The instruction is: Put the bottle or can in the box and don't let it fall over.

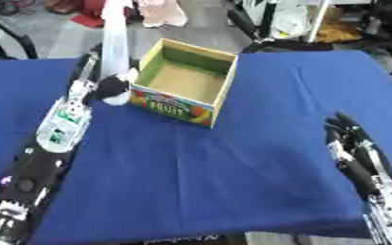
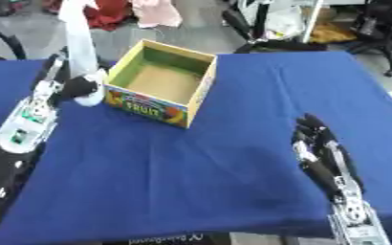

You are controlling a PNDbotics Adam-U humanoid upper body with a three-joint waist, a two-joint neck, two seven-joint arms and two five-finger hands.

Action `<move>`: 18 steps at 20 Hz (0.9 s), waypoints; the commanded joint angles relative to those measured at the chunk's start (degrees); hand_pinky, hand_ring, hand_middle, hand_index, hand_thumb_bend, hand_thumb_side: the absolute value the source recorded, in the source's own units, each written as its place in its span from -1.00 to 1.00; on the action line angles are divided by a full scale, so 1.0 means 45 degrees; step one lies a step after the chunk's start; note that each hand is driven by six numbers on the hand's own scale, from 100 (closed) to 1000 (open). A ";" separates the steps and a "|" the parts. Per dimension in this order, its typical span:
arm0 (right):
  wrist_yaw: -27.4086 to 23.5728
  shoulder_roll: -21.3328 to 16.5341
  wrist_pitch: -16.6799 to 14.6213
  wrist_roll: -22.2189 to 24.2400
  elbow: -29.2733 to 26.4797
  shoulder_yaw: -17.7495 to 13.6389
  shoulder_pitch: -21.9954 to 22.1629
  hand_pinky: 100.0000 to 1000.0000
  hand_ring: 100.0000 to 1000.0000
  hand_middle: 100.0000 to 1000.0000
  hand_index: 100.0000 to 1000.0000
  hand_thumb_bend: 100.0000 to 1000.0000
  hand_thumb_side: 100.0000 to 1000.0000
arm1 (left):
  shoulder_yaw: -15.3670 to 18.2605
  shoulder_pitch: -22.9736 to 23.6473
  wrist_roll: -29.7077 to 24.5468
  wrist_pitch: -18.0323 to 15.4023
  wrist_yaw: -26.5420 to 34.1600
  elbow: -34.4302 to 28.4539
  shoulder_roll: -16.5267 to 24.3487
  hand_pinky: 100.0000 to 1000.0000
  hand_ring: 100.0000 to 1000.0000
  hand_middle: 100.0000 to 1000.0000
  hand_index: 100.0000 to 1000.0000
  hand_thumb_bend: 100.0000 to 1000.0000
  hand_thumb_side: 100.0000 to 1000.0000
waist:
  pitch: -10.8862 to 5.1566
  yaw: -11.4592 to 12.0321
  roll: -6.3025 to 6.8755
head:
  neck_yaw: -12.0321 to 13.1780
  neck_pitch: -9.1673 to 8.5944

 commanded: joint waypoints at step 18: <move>0.0073 0.0565 -0.0021 0.0601 -0.0424 0.0562 -0.0826 0.86 0.80 0.70 0.90 -1.00 -0.14 | -0.0036 -0.1567 0.0900 0.0005 -0.5282 0.2760 0.0083 0.67 0.86 0.96 1.00 1.00 1.00 | 0.0275 -0.1262 -0.0083 | 0.0895 -0.0025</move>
